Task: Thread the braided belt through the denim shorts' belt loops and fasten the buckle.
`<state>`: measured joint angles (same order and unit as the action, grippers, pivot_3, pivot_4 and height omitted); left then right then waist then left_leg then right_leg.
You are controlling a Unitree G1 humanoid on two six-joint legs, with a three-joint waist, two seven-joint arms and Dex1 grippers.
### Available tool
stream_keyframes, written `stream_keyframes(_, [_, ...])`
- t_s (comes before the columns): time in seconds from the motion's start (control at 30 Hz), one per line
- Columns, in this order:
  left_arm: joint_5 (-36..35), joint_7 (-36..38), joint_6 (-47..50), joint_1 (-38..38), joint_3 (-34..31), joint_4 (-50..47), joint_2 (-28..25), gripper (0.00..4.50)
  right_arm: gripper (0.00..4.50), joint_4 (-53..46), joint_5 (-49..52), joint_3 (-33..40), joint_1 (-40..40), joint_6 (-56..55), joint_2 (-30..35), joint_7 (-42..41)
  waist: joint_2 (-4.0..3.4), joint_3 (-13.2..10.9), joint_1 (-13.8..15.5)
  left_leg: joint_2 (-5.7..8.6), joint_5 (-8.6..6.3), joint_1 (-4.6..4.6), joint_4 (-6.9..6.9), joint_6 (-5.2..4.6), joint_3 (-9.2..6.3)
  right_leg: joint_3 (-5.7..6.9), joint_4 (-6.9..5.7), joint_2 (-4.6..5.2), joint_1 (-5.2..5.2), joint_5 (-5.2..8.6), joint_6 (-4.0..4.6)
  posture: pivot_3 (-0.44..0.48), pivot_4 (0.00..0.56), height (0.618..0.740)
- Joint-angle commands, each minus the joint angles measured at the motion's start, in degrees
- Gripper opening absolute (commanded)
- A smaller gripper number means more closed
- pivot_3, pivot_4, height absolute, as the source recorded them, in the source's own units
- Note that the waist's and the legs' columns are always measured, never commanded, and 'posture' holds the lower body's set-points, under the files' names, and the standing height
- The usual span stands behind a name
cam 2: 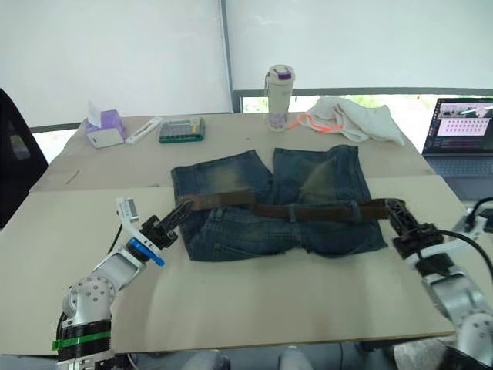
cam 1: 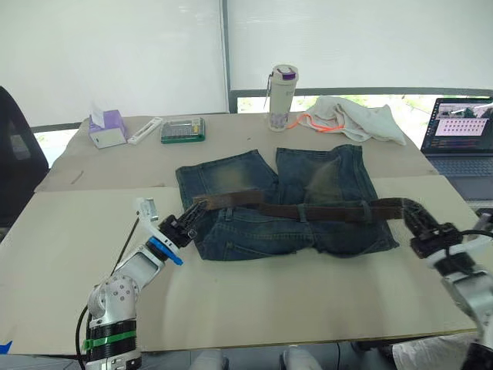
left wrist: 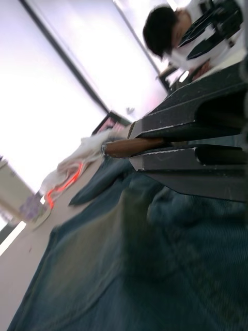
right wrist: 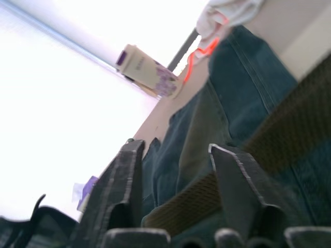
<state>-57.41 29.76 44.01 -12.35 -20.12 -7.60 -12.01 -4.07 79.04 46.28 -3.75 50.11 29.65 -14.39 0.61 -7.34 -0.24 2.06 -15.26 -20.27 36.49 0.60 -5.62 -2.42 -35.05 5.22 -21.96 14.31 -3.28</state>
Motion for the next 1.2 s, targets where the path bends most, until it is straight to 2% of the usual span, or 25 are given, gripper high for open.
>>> stream_keyframes(0.03, [-4.44,0.21,2.04,0.06,0.21,-3.74,-0.64,0.00,3.84,-0.74,3.95,1.94,2.33,2.01,3.29,-3.72,0.01,0.00,-0.15,-0.01,0.00,0.01,0.00,-0.01,0.01,-0.01,0.01,0.00,0.02,0.00,0.00,0.000,0.150,0.740])
stream_keyframes(0.1, [-4.72,-0.11,2.99,0.25,1.04,-4.30,-1.10,0.00,4.43,-3.63,6.60,0.26,4.02,4.25,4.42,-5.40,0.01,-0.01,-0.38,-0.03,-0.01,0.04,0.00,-0.01,0.01,-0.01,0.00,-0.03,0.07,0.01,0.00,0.000,0.150,0.740])
stream_keyframes(0.23, [-4.05,-1.08,3.67,-0.33,3.48,-4.24,-0.79,0.00,4.43,-13.20,11.22,-10.71,4.37,8.60,3.45,-4.02,-0.04,0.01,-1.15,-0.12,-0.02,0.03,-0.09,-0.02,0.06,-0.12,-0.01,-0.12,0.11,0.01,0.01,0.000,0.150,0.740])
stream_keyframes(0.33, [-4.24,-1.77,3.59,-1.43,4.65,-3.86,-0.19,0.00,4.43,-15.35,11.72,-18.74,1.51,7.53,-0.23,0.30,-0.01,0.01,-0.81,-0.11,-0.01,0.08,-0.08,-0.02,0.00,-0.03,0.00,-0.13,0.10,0.02,0.01,0.000,0.150,0.740])
stream_keyframes(0.43, [-3.67,-2.14,3.10,-2.57,5.91,-3.57,0.40,0.00,4.43,-14.70,6.78,-25.16,-1.48,6.00,-3.59,2.83,0.01,0.01,-0.39,-0.07,-0.01,0.02,-0.05,0.00,-0.02,-0.04,0.01,-0.07,-0.01,0.01,0.01,0.000,0.150,0.740])
stream_keyframes(0.53, [-3.33,-2.63,2.92,-2.58,6.37,-4.06,0.21,0.00,4.43,-9.06,-0.79,-23.55,-2.69,2.55,-0.95,0.20,0.01,0.01,0.66,0.07,0.00,-0.06,0.02,0.01,-0.04,-0.01,0.04,0.05,-0.06,0.00,-0.02,0.000,0.150,0.740])
stream_keyframes(0.67, [-2.58,-2.13,2.68,-1.65,7.11,-4.92,-0.90,0.00,4.43,-0.31,-7.73,-18.73,-4.89,-1.74,6.82,-5.76,0.01,0.01,0.96,0.21,0.00,-0.11,0.18,0.01,0.02,-0.03,0.09,0.17,-0.01,-0.04,-0.10,0.000,0.150,0.740])
stream_keyframes(0.8, [-2.34,-1.85,2.10,-1.05,7.56,-5.26,-1.10,0.00,4.43,5.04,-18.27,-21.16,-4.97,-4.39,15.03,-13.88,0.00,0.01,0.49,0.06,-0.02,-0.06,0.15,-0.04,0.03,-0.02,0.06,-0.01,0.00,-0.03,-0.08,0.000,0.150,0.740])
stream_keyframes(0.93, [-1.55,-1.46,1.53,-0.57,8.31,-5.49,-1.55,0.00,4.43,11.32,-31.58,-28.73,-7.60,-7.95,21.59,-19.96,-0.01,0.01,-0.57,-0.06,-0.02,-0.01,0.13,-0.04,0.08,-0.05,0.03,-0.11,0.02,-0.02,-0.04,0.000,0.150,0.740])
stream_keyframes(1.03, [-1.08,-1.21,1.20,-0.63,8.55,-5.34,-1.58,0.00,4.43,17.42,-40.42,-35.21,-12.85,-10.55,22.81,-22.60,-0.01,0.01,-0.84,-0.05,-0.02,0.01,0.13,-0.04,0.13,-0.10,0.04,-0.09,0.02,-0.02,-0.05,0.000,0.150,0.740])
stream_keyframes(1.2, [0.42,-0.34,0.11,-0.94,9.11,-4.70,-1.72,0.00,4.43,25.09,-45.87,-38.95,-21.60,-10.85,19.91,-26.46,-0.02,0.00,-0.53,-0.02,-0.02,-0.04,0.14,-0.02,0.13,-0.10,0.06,-0.05,-0.01,-0.03,-0.05,0.000,0.150,0.740])
